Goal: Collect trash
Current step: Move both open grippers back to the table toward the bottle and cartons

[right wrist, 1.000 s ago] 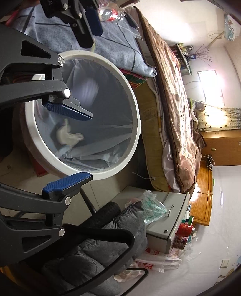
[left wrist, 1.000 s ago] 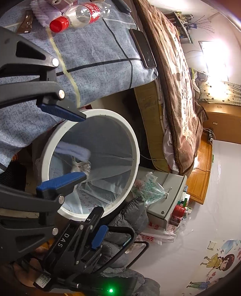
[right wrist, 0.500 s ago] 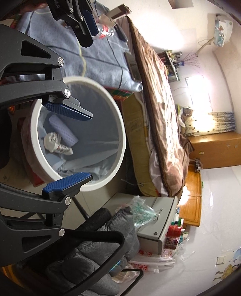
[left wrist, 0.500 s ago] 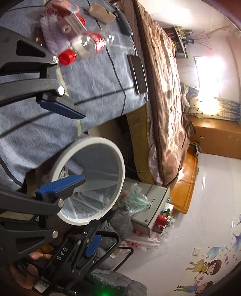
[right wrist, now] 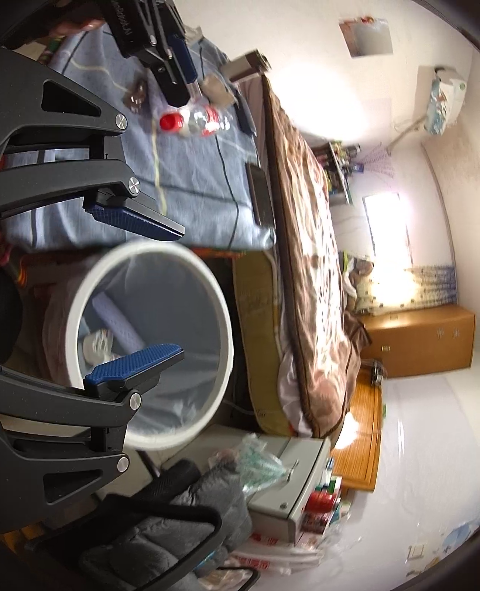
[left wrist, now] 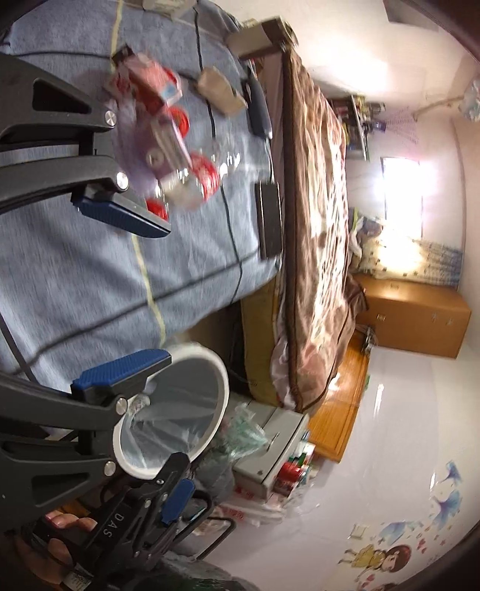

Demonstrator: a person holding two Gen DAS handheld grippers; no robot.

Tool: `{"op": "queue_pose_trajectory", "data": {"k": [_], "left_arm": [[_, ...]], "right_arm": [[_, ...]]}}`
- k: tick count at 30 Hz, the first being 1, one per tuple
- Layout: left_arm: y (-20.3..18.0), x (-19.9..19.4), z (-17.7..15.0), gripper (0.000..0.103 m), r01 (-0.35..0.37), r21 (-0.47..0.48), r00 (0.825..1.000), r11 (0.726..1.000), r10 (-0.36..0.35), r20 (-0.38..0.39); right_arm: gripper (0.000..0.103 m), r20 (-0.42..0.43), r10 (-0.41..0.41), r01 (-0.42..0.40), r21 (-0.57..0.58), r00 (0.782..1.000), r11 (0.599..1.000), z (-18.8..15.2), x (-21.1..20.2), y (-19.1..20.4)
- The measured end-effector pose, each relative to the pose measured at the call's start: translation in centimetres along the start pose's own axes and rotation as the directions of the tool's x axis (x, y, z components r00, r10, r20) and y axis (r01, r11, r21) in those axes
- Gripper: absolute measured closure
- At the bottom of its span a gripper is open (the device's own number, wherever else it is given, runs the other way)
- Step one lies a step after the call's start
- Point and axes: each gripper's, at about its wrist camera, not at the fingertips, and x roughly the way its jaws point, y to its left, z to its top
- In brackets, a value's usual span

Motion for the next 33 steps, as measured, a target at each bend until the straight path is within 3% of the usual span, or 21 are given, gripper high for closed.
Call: {"op": "queue_pose_trajectory", "data": {"k": [14,22,28,33], "left_arm": [[10.9,-3.4,-2.2,0.037,-0.193,-0.132,0.981,0.972,0.195,0.001],[15.2,-3.7,-3.5,0.036,-0.243,-0.187,0.970,0.952,0.241,-0.033],[17.3,-3.0,-3.6,0.036,-0.250,-0.200,0.968,0.947,0.242,-0.065],[18.5,-2.1,-3.5,0.036,-0.240,-0.206,0.971,0.949,0.229,-0.074]], "right_arm": [[0.043,-0.053,0.148,-0.153,-0.099,0.988,0.983,-0.5,2.1,6.9],[0.043,-0.116,0.210,-0.225,-0.127,0.971,0.966,-0.4,4.0,9.9],[0.043,-0.174,0.221,-0.247,-0.151,0.960,0.957,-0.3,6.3,12.2],[0.043,-0.238,0.255,-0.293,-0.141,0.937,0.946,-0.1,8.4,13.7]]}}
